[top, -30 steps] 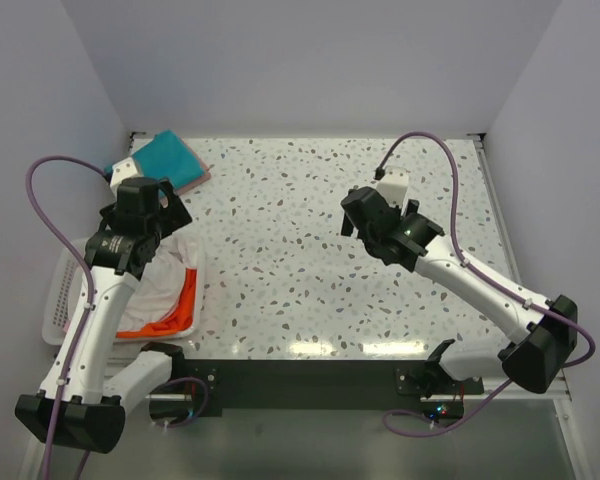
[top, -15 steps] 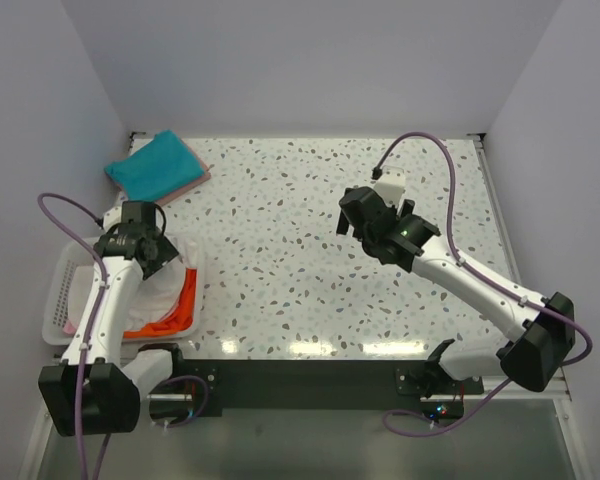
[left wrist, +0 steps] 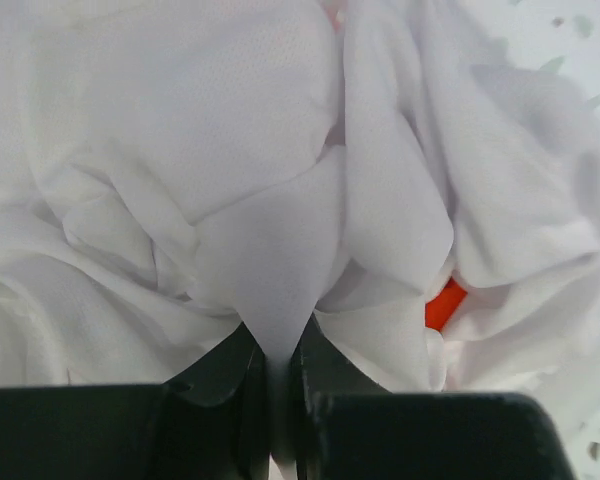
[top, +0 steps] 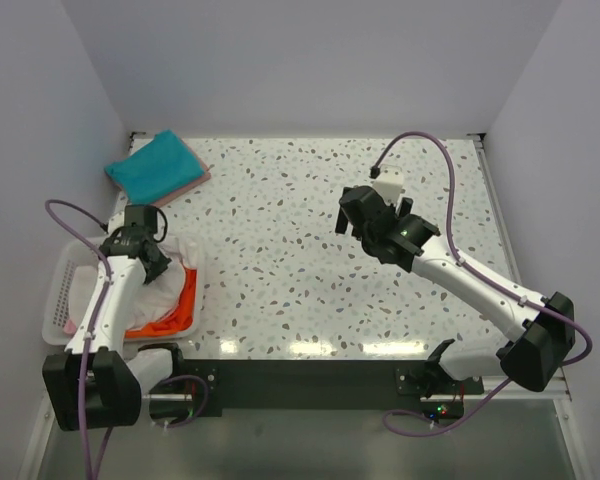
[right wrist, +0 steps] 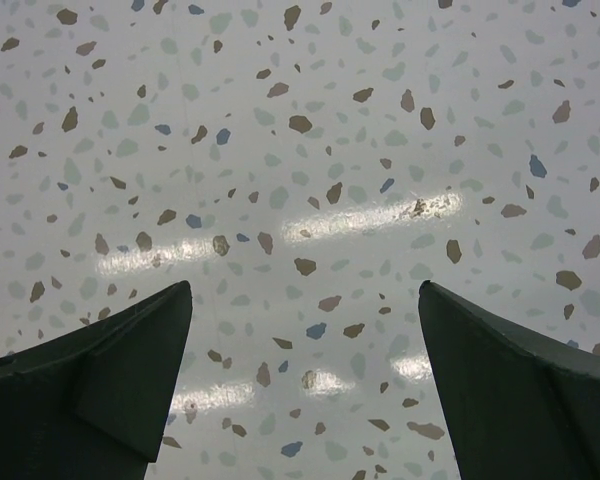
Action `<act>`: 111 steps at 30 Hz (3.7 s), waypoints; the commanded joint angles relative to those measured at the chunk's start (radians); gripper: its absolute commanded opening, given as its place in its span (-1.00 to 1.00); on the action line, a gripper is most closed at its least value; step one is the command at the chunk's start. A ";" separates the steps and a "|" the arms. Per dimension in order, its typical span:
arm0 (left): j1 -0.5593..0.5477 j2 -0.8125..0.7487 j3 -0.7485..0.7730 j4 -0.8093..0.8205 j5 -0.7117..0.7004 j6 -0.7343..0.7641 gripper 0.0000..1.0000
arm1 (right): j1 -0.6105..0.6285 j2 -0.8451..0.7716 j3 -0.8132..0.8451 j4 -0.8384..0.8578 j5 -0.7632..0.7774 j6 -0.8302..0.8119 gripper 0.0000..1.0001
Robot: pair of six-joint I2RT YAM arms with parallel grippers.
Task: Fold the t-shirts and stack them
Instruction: Grab the tshirt from the pile, then move the tshirt to the center of the board, then flatten the tshirt out
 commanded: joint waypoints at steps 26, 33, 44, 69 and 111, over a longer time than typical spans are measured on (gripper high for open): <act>-0.184 0.300 1.047 0.757 0.945 0.001 -1.00 | 0.000 -0.018 0.071 0.044 0.148 0.055 0.97; -0.246 0.244 0.679 0.826 1.108 -0.142 0.27 | 0.002 -0.118 0.002 0.004 0.224 0.109 0.97; -0.247 0.251 0.373 0.207 0.655 0.350 0.93 | 0.000 -0.109 -0.043 -0.161 0.185 0.202 0.97; -0.247 0.575 0.470 0.391 0.608 0.369 0.69 | -0.317 -0.012 -0.247 0.100 -0.213 0.222 0.91; -0.354 1.139 0.981 0.503 0.626 0.318 0.47 | -0.541 0.439 0.112 0.180 -0.446 -0.008 0.60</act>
